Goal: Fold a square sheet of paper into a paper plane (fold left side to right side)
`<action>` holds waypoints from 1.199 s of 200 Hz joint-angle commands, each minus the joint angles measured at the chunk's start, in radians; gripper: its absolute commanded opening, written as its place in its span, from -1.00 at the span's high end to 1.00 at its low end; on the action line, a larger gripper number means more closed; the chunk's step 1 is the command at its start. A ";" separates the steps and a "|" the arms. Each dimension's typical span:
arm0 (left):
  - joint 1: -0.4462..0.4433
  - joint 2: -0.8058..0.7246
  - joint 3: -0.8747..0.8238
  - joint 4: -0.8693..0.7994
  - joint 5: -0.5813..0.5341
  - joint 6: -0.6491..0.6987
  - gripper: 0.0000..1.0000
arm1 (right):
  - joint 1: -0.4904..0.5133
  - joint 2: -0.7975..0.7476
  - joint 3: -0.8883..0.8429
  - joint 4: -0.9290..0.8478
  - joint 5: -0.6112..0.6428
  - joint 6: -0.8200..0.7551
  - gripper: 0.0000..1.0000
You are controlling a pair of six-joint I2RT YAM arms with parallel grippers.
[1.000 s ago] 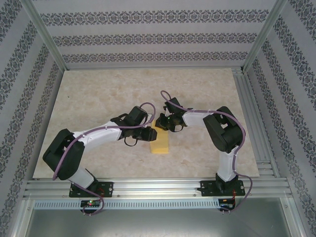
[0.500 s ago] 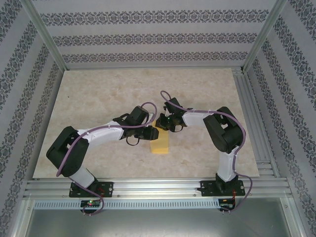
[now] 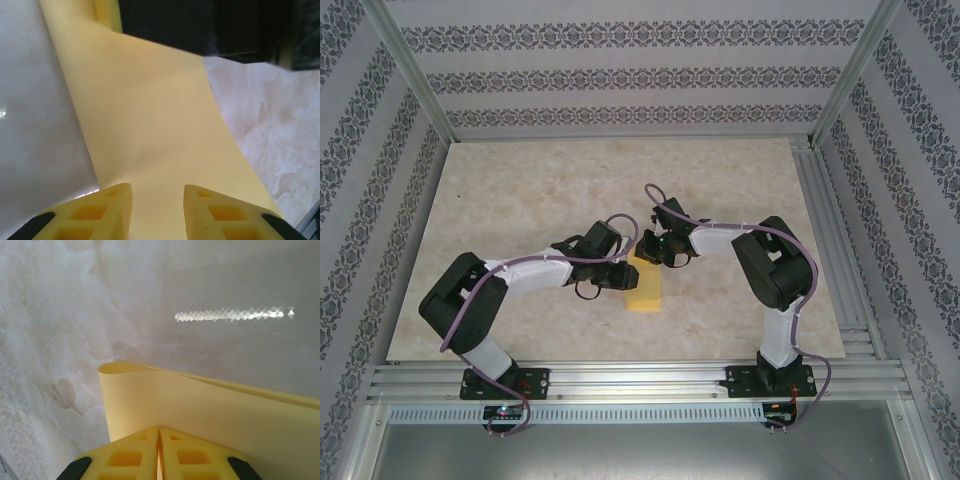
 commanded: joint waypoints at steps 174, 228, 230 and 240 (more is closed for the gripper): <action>-0.031 0.054 -0.092 0.089 0.081 -0.040 0.32 | 0.008 0.026 -0.002 -0.132 0.091 -0.032 0.79; -0.073 -0.001 -0.139 0.144 0.114 -0.037 0.30 | 0.009 0.033 -0.006 -0.128 0.088 -0.030 0.79; -0.076 -0.002 -0.140 0.146 0.115 -0.037 0.30 | 0.009 0.033 -0.006 -0.127 0.089 -0.030 0.79; -0.086 -0.006 -0.144 0.157 0.117 -0.039 0.29 | 0.008 0.035 -0.007 -0.128 0.088 -0.031 0.79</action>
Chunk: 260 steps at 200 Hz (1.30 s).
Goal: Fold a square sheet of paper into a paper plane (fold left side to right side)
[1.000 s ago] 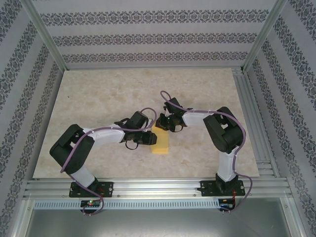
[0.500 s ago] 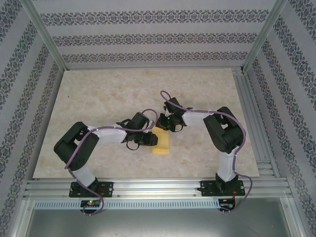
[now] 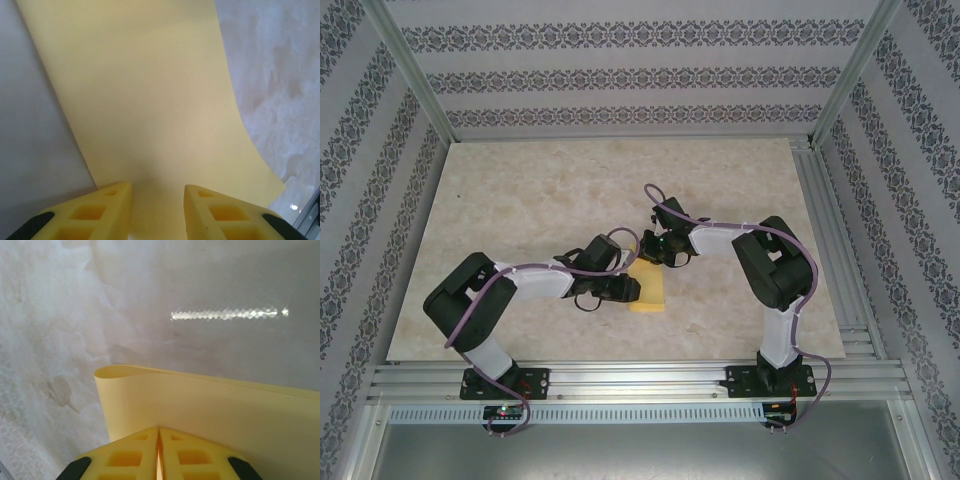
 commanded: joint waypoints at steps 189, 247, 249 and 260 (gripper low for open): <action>-0.179 -0.104 -0.135 0.013 -0.011 -0.125 0.28 | 0.007 0.033 -0.024 -0.090 0.078 -0.014 0.79; -0.158 -0.276 -0.045 -0.125 -0.074 -0.089 0.20 | 0.008 0.033 -0.026 -0.082 0.070 -0.015 0.79; -0.154 -0.280 -0.037 -0.130 -0.075 -0.086 0.20 | 0.008 0.032 -0.026 -0.083 0.070 -0.014 0.79; -0.131 -0.304 -0.010 -0.147 -0.078 -0.075 0.14 | 0.009 0.029 -0.026 -0.084 0.071 -0.014 0.79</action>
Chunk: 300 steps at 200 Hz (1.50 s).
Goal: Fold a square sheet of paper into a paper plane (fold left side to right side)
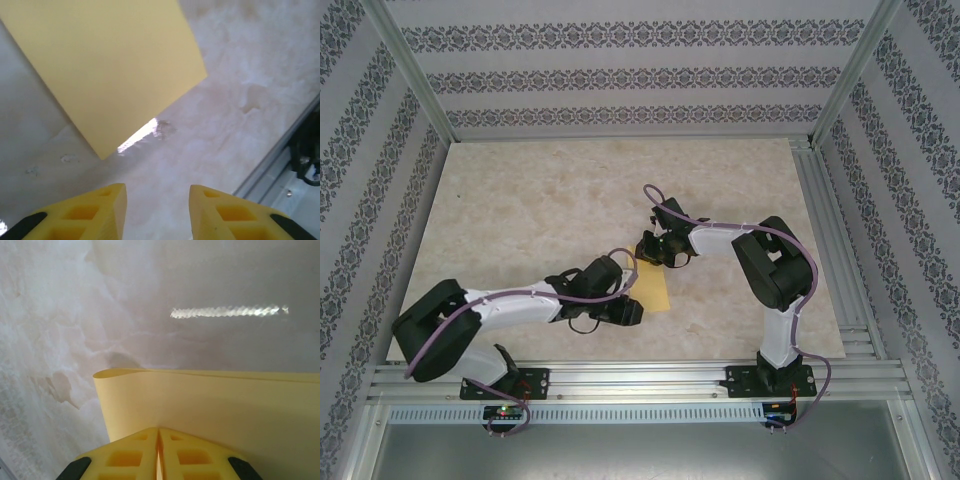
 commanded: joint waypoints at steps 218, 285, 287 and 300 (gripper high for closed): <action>0.107 0.314 0.087 0.192 0.067 0.019 0.18 | -0.022 -0.051 -0.011 -0.002 0.005 0.017 0.69; 0.107 0.250 0.041 0.223 0.045 -0.005 0.28 | -0.063 -0.149 -0.015 -0.012 -0.021 0.018 0.75; 0.107 0.249 0.042 0.219 0.044 -0.004 0.28 | -0.064 -0.154 -0.016 -0.013 -0.021 0.020 0.75; 0.107 0.255 0.047 0.199 0.036 0.004 0.28 | -0.073 -0.186 -0.025 -0.019 -0.012 0.019 0.75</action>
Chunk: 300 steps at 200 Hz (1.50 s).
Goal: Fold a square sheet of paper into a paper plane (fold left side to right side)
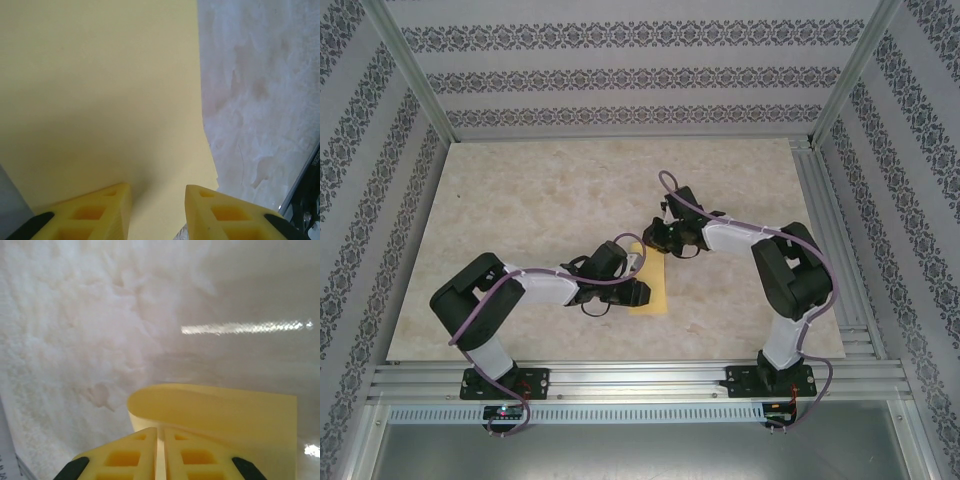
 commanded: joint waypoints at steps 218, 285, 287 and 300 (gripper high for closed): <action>0.003 0.016 0.058 -0.046 -0.032 -0.093 0.27 | 0.202 -0.340 -0.552 0.180 0.002 0.251 0.83; 0.006 0.029 0.171 -0.116 -0.058 -0.050 0.20 | 0.182 -0.344 -0.552 -0.012 0.087 0.186 0.84; 0.005 0.030 0.173 -0.116 -0.056 -0.049 0.20 | 0.181 -0.342 -0.552 -0.015 0.088 0.184 0.84; 0.006 0.047 0.191 -0.112 -0.049 -0.042 0.19 | 0.178 -0.333 -0.551 -0.018 0.091 0.177 0.84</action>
